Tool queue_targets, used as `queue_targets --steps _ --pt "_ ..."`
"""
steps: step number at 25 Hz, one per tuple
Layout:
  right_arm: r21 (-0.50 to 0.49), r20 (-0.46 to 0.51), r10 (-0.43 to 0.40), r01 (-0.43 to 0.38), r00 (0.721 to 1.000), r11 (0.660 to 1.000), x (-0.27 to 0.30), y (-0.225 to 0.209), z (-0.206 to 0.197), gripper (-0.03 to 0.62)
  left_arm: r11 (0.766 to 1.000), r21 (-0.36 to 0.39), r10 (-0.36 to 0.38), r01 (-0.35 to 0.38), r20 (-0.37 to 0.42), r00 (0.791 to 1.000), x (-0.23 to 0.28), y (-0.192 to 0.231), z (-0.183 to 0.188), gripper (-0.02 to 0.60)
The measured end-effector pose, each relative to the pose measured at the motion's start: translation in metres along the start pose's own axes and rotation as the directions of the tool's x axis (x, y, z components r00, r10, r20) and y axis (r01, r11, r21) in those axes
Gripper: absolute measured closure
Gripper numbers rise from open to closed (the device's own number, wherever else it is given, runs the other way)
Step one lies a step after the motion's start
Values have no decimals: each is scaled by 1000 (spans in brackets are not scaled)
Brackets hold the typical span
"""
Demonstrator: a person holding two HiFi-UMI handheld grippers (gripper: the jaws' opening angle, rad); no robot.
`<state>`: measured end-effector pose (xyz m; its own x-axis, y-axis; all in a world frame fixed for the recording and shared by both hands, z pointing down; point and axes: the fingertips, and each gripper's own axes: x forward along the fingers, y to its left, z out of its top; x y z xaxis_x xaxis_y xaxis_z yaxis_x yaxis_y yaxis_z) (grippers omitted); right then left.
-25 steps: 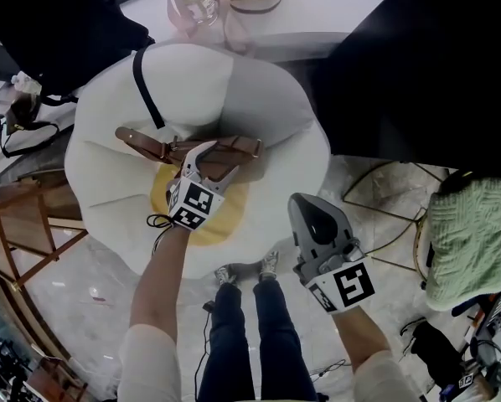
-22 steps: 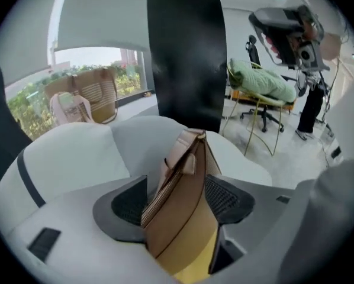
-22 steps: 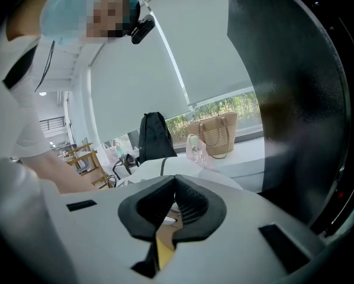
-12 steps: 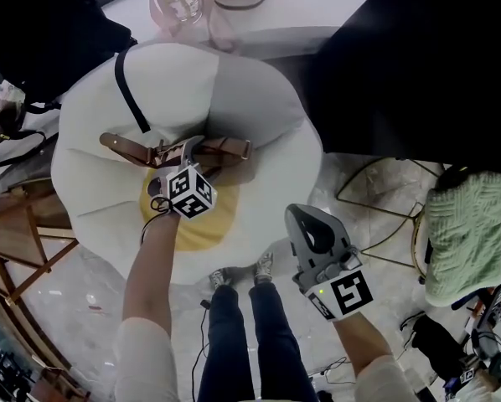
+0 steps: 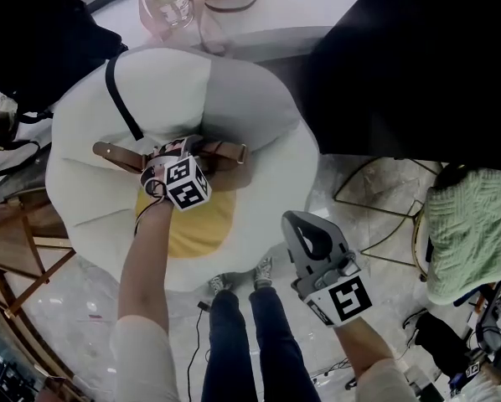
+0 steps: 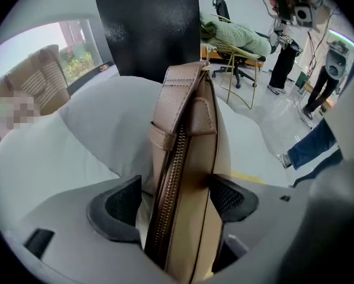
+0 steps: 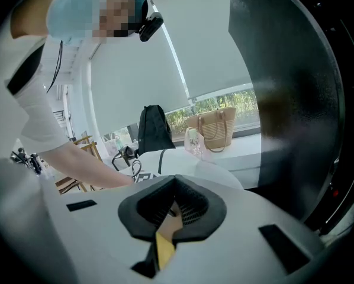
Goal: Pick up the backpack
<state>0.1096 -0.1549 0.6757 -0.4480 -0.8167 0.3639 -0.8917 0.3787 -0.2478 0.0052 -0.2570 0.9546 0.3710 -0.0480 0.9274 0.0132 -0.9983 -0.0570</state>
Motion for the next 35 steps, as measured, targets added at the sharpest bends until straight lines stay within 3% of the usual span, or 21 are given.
queue_targets --steps 3,8,12,15,16,18,24,28,35 --pt "7 -5 -1 1 1000 1000 -1 -1 -6 574 1000 -29 -11 11 0 1000 -4 0 -6 229" --pt "28 6 -12 12 1000 1000 0 -4 -4 574 999 26 -33 35 -82 996 -10 -15 -27 230" --pt "29 11 -11 10 1000 1000 -2 -4 -1 574 997 14 -72 73 -87 994 -23 -25 -31 230" --pt "31 11 -20 19 1000 999 -3 -8 -2 574 990 79 -104 115 -136 985 -27 -35 -38 232" --pt "33 13 -21 21 1000 999 -3 -8 -2 574 988 103 -97 114 -153 983 -26 -36 -40 243" --pt "36 15 -19 18 1000 999 -1 -6 -1 574 987 129 -75 98 -175 982 -26 -34 -40 408" --pt "45 14 -18 17 1000 999 1 0 -5 574 988 135 -56 82 -189 980 -17 -34 -38 425" --pt "43 16 -13 13 1000 999 2 5 -4 574 997 50 -50 59 -165 985 -18 -37 -39 457" --pt "37 15 -16 15 1000 999 -1 14 -4 574 999 -1 -40 40 -159 986 -25 -45 -40 523"
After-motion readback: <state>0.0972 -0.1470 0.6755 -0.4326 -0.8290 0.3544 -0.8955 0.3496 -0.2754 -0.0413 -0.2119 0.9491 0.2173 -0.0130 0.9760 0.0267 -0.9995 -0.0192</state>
